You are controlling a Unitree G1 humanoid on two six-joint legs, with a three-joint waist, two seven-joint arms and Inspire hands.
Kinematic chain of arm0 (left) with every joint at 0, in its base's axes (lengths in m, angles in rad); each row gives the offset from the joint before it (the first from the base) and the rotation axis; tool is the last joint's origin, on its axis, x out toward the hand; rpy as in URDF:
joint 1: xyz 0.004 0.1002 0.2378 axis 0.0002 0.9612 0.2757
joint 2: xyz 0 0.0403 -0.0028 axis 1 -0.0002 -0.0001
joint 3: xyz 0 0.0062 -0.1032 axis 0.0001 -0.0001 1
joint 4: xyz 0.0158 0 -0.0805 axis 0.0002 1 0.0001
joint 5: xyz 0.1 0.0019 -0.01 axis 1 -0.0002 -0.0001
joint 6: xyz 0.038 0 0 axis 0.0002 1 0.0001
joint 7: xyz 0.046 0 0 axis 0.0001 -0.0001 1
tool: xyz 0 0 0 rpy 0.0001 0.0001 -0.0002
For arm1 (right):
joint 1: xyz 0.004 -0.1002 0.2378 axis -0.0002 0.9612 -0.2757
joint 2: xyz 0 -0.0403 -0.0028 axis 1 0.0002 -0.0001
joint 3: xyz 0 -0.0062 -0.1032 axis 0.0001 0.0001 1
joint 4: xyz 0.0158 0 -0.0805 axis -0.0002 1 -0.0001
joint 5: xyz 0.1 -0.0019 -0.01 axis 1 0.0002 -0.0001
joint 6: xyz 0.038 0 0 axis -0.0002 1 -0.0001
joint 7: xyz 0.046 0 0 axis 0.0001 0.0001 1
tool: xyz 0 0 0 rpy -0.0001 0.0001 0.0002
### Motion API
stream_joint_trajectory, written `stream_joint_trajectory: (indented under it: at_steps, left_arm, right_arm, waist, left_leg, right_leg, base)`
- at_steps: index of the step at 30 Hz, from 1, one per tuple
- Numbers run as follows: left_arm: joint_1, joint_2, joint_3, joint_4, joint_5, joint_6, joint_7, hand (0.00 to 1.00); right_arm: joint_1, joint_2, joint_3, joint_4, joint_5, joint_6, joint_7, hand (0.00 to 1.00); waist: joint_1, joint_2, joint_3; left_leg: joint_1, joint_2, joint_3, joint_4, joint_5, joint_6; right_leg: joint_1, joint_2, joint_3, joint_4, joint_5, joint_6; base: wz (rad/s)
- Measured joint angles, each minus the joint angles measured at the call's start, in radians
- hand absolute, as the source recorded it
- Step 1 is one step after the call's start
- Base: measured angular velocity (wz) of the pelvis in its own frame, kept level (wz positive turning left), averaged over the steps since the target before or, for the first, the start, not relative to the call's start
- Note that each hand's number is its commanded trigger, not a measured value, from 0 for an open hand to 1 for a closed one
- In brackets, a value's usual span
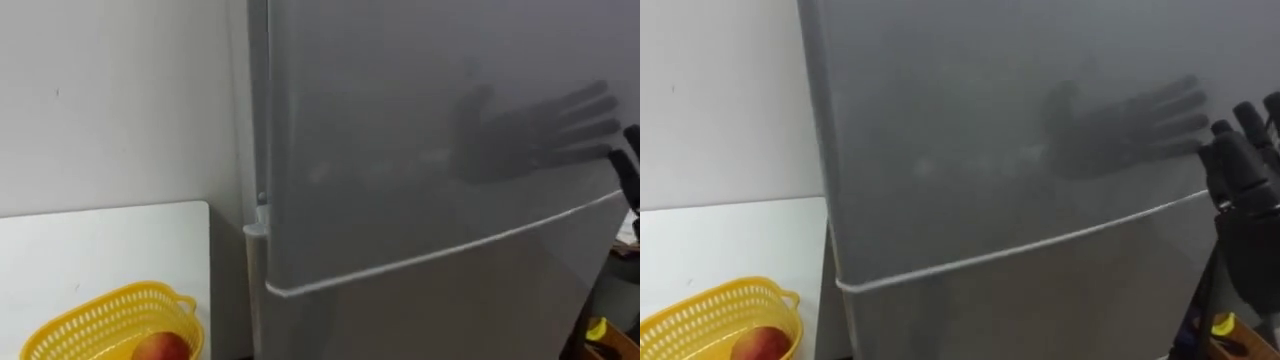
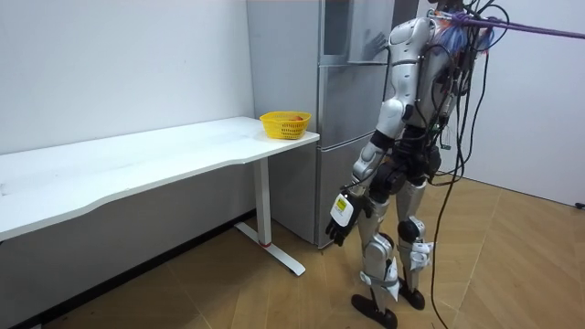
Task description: Retrieve from the upper fridge
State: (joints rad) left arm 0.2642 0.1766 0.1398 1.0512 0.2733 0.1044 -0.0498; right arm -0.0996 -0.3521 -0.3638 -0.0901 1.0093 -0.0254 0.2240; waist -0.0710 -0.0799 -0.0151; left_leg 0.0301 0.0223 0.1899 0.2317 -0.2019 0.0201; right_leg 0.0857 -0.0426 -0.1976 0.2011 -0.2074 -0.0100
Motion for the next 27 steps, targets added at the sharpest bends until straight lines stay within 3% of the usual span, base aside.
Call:
stream_joint_trajectory:
  at_steps: [12, 15, 20, 24, 27]
  left_arm:
    - [0.013, 0.006, -0.026, 0.007, 0.004, -0.004, -0.006, 0.00]
    - [0.012, 0.006, -0.026, 0.007, 0.004, -0.007, -0.005, 0.00]
    - [0.008, 0.007, -0.019, 0.025, 0.004, -0.046, 0.016, 0.00]
    - [0.016, 0.006, -0.004, 0.030, 0.004, -0.048, 0.031, 0.00]
    - [0.020, 0.006, -0.005, 0.030, 0.005, -0.043, 0.039, 0.00]
  right_arm:
    - [0.007, -0.002, 0.028, -0.058, -0.224, -0.003, 0.006, 0.00]
    - [0.036, -0.002, 0.027, -0.145, -0.279, 0.003, -0.029, 0.00]
    - [0.041, -0.002, 0.020, -0.257, -0.402, -0.001, -0.084, 0.00]
    - [0.043, -0.002, -0.033, -0.296, -0.439, -0.005, -0.162, 0.00]
    - [0.046, -0.002, -0.064, -0.316, -0.543, -0.007, -0.239, 0.00]
  waist:
    - [-0.008, 0.000, 0.0011]
    - [-0.011, 0.002, 0.0001]
    - [-0.011, -0.010, 0.0045]
    - [-0.019, -0.011, 0.0082]
    - [-0.045, -0.006, 0.0100]
  left_leg:
    - [-0.011, 0.002, -0.002, 0.003, -0.001, -0.001]
    - [-0.011, 0.002, 0.000, 0.004, -0.001, -0.002]
    - [-0.009, 0.001, -0.002, 0.003, -0.001, -0.002]
    - [-0.020, 0.001, -0.010, 0.006, -0.004, -0.001]
    - [-0.028, -0.002, -0.027, 0.007, -0.005, -0.001]
  right_leg:
    - [-0.001, 0.006, 0.000, -0.014, 0.001, -0.002]
    - [0.000, 0.003, -0.002, -0.014, 0.001, -0.002]
    - [0.002, 0.002, -0.002, -0.014, 0.001, -0.002]
    - [0.001, 0.001, -0.007, -0.012, 0.002, -0.002]
    - [0.002, 0.005, -0.025, -0.012, 0.002, -0.001]
  base:
    - [0.00]
    - [0.05]
    - [0.01]
    - [0.03]
    - [0.14]
